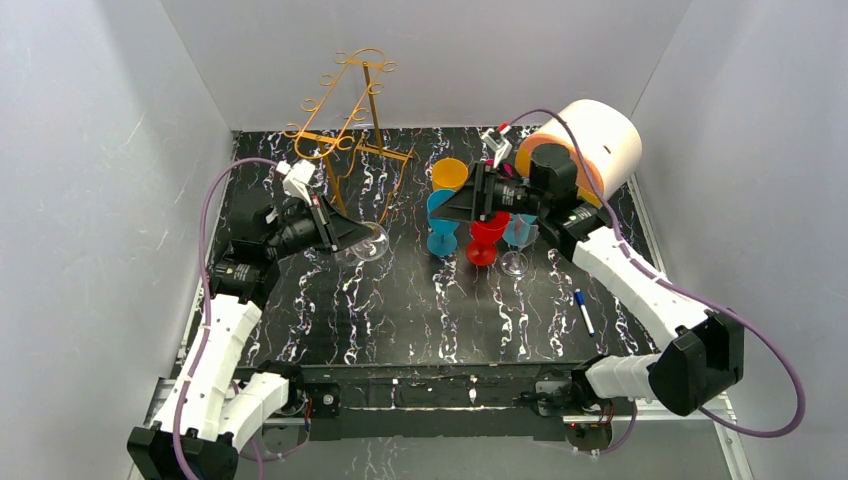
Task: Take the wine glass off the wine glass rack
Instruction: Place the wine glass at the center of the board.
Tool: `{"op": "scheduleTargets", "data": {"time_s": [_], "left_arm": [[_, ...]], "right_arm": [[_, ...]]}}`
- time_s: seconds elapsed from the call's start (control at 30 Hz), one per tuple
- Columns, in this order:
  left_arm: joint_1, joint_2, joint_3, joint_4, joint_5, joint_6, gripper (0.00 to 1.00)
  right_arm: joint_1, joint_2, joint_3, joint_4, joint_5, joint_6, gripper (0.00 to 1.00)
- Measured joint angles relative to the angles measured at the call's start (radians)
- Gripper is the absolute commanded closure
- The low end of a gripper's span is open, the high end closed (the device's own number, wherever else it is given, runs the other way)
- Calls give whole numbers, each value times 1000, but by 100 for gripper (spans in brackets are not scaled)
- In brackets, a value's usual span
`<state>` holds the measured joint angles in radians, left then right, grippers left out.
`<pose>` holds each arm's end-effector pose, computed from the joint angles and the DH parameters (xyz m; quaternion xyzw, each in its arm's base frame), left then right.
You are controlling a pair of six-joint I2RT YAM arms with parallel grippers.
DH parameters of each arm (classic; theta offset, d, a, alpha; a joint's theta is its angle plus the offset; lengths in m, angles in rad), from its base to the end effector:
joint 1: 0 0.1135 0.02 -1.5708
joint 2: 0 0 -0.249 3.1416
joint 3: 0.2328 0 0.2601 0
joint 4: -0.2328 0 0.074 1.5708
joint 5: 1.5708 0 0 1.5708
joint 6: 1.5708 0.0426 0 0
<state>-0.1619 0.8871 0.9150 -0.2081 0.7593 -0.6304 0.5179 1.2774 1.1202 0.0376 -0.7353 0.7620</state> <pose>0.2097 -0.0640 0.3548 0.0654 0.7488 -0.4921 0.4391 0.2571 0.1794 0.3589 -0.1517 0.7220 0.5855 0.3361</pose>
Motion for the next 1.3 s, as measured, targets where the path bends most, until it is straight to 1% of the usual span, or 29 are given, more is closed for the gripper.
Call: {"op": "scheduleTargets", "data": {"time_s": [0.17,0.37,0.47,0.57,0.63,0.7,0.73,0.87,0.93,1.03,1.13,1.17,1.27,1.3], "left_arm": [[-56,0,0,46,30,9,100],[-101,2,0,134,39,-20,100],[-117,2,-3,200,37,-51,100],[-131,1,-25,288,37,-96,100],[-137,-1,-56,358,36,-133,100],[-142,0,-87,407,35,-164,100],[-144,2,-97,420,34,-175,100],[-149,4,-106,444,33,-192,100],[-150,2,-106,445,32,-192,100],[-150,-2,-106,449,34,-188,100],[-151,-5,-103,447,35,-172,100],[-152,-9,-99,436,35,-157,94],[-154,-27,-76,365,26,-99,70],[-154,-33,-62,320,23,-71,68]], "right_arm": [[82,42,27,23,-15,-6,34],[127,77,37,43,-44,-7,40],[144,99,48,58,-63,-5,46],[169,112,49,101,-87,3,49],[188,116,49,134,-100,7,57],[202,120,50,156,-110,11,61],[208,124,53,161,-114,14,65],[212,140,61,171,-117,19,80],[211,140,61,173,-116,18,84],[211,140,61,177,-117,32,99],[210,140,60,190,-118,49,99],[210,140,60,193,-119,52,99],[212,140,60,193,-116,44,99],[216,140,60,191,-112,39,99]]}}
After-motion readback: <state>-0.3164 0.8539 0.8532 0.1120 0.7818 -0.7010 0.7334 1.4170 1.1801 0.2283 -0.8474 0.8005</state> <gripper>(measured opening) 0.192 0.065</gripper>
